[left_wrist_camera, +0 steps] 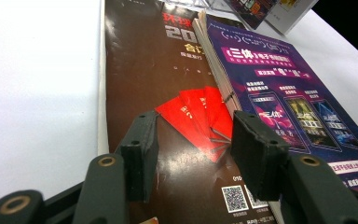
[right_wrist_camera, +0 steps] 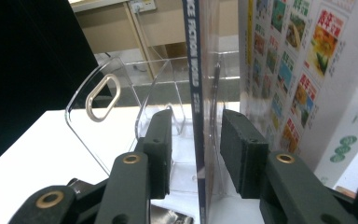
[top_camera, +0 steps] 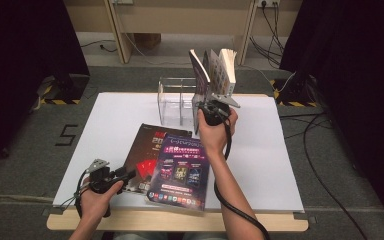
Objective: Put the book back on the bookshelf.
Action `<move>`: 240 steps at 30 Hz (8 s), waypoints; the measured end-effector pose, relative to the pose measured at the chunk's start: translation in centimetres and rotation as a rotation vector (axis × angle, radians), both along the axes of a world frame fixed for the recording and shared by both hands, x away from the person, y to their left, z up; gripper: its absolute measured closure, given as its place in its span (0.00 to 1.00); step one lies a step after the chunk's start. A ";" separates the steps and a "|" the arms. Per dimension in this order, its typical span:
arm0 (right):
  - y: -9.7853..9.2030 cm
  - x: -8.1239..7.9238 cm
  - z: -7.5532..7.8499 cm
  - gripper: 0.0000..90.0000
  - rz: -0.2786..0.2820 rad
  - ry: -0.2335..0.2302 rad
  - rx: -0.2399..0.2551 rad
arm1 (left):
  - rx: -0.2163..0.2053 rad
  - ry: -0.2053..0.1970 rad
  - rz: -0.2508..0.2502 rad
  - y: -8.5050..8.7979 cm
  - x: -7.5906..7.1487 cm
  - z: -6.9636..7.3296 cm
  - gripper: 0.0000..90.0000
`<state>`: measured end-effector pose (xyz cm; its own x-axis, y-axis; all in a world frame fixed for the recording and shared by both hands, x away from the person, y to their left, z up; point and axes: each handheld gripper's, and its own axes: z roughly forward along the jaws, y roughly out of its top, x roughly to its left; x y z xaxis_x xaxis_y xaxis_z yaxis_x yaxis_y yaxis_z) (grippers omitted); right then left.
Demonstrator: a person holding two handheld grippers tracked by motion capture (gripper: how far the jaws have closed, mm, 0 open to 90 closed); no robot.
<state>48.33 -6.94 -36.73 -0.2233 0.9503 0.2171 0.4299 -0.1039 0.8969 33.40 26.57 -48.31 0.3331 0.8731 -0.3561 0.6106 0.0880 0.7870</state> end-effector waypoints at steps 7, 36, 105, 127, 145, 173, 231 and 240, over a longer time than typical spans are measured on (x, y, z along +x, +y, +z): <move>-0.3 -0.5 -0.5 0.71 0.010 0.019 0.010 | 0.002 0.001 -0.003 -0.1 0.0 0.0 0.56; -1.7 -2.9 -3.1 0.71 0.051 0.110 0.042 | -0.001 0.005 -0.017 -0.5 -0.1 0.0 0.56; -3.6 -3.2 -11.4 0.67 0.080 0.490 0.047 | 0.014 0.136 -0.148 -5.9 3.8 -1.1 0.52; -3.4 -3.3 -11.5 0.66 0.077 0.475 0.030 | -0.013 0.150 -0.166 -7.0 4.3 -1.1 0.53; -3.5 -3.2 -11.3 0.73 0.070 0.499 0.022 | -0.027 0.193 -0.172 -7.4 3.8 -0.9 0.58; -3.9 1.4 -11.6 0.62 0.152 0.434 -0.006 | -0.007 0.195 -0.178 -7.7 3.9 -0.7 0.55; -4.4 2.0 -12.2 0.63 0.160 0.390 0.050 | 0.062 0.183 -0.172 -8.0 4.0 -0.6 0.62; -4.7 2.1 -12.1 0.67 0.163 0.417 0.075 | 0.103 0.181 -0.177 -8.1 4.0 -0.4 0.66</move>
